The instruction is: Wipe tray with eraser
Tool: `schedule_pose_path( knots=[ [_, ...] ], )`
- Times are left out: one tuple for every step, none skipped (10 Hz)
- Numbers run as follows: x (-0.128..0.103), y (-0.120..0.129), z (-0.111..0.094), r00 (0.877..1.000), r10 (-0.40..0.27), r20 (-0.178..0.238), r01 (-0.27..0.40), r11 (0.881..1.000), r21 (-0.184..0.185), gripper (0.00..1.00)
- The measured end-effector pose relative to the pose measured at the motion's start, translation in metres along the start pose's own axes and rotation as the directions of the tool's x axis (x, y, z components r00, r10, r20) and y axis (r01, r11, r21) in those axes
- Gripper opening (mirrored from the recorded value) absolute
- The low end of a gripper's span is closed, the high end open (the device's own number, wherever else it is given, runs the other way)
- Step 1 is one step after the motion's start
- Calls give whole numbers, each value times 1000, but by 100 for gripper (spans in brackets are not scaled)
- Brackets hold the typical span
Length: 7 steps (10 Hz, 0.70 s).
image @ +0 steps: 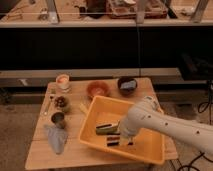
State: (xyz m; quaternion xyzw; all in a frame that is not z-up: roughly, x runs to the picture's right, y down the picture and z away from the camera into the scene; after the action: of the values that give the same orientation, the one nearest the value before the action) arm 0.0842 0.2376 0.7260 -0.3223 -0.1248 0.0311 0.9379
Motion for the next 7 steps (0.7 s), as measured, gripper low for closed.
schedule_pose_path(
  knots=[
    [15,2,4,1000,20,-9,-20,1000,-15,11],
    [25,0,2,999,39,-13,-39,999,-16,11],
    [37,-6,-2,998,64,-16,-64,998,-9,11],
    [50,-16,-7,996,92,-21,-92,996,5,11],
    [62,-33,-16,992,123,-24,-122,992,32,11],
    [72,-48,-24,989,148,-27,-146,988,53,11],
    [81,-63,-29,985,168,-32,-166,984,70,11]
  ],
)
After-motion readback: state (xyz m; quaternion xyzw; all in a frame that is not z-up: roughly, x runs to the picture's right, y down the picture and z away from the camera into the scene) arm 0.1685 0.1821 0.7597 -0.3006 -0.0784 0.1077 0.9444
